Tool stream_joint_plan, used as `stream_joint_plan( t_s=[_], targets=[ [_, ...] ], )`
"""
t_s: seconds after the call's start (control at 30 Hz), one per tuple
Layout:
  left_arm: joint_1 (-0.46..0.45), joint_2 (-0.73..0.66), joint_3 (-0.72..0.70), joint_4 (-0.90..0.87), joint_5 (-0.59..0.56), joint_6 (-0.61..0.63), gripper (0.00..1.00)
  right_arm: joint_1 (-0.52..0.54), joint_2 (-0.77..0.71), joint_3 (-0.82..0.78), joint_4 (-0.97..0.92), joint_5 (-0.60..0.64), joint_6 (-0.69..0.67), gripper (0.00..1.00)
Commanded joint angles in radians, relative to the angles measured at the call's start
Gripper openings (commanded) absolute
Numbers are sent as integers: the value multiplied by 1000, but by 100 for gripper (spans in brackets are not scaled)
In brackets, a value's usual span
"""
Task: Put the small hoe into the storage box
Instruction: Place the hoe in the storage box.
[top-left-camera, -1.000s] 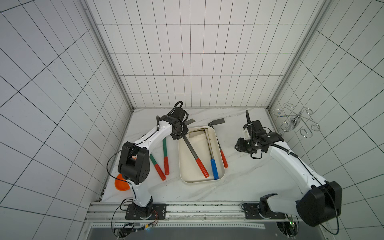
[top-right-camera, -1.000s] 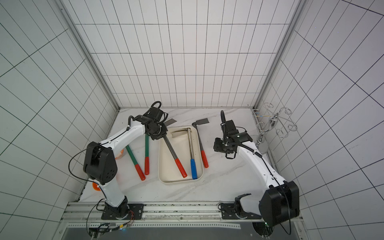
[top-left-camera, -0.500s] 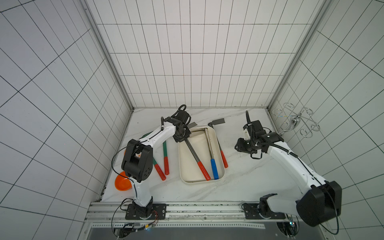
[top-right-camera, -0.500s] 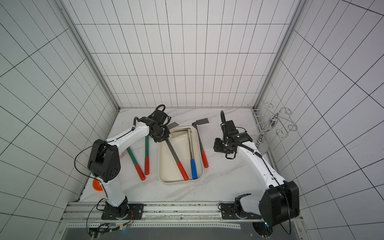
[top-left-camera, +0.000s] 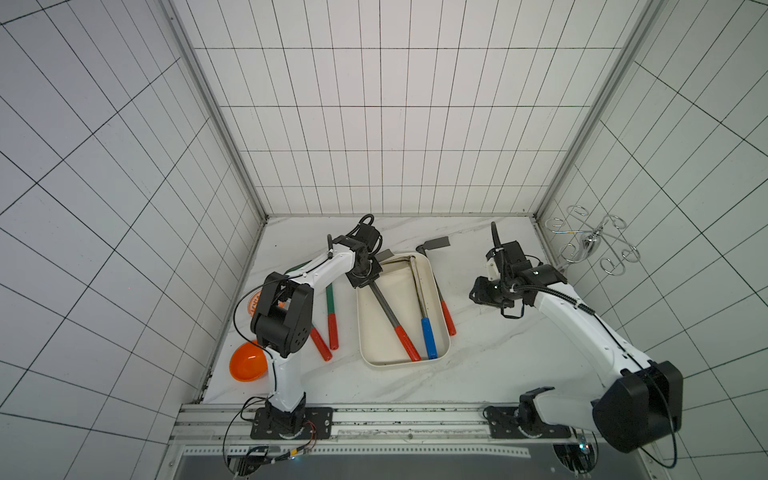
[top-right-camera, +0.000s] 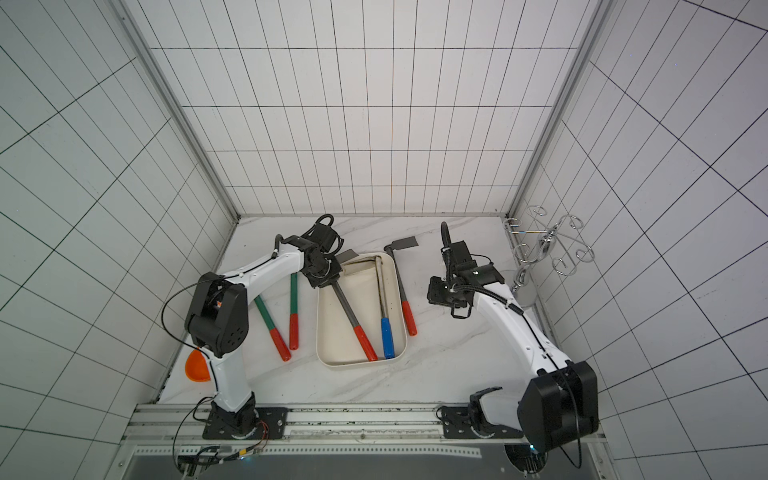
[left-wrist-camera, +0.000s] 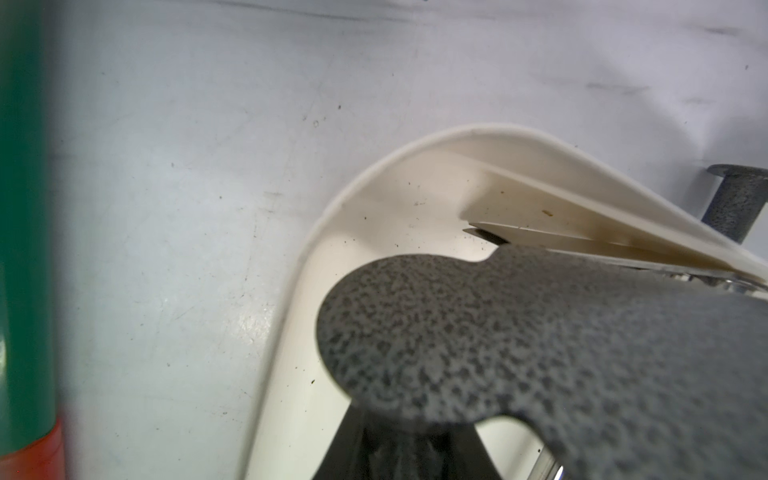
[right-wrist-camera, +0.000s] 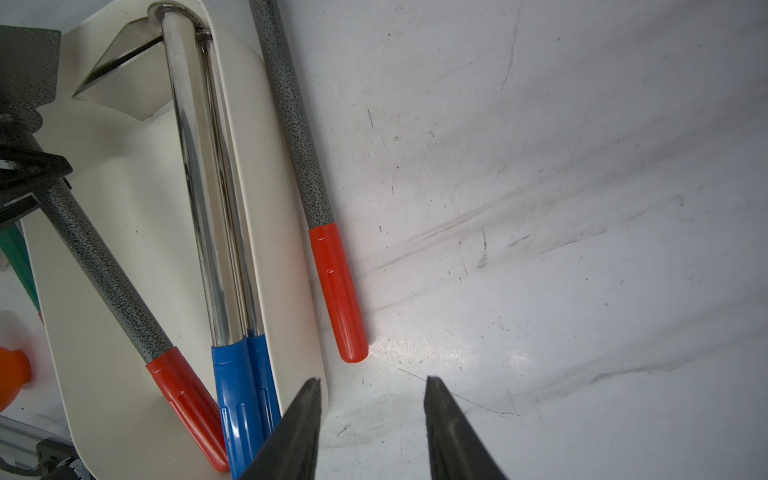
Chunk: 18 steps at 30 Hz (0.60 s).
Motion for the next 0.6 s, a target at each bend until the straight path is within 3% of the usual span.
stream_joint_plan(
  t_s=[0.0, 0.57],
  targets=[
    [-4, 5, 13, 34, -1, -31, 0, -12, 2, -48, -1, 16, -8, 43],
    [-5, 42, 39, 35, -26, -54, 0, -15, 0, -59, -2, 19, -10, 43]
  ],
)
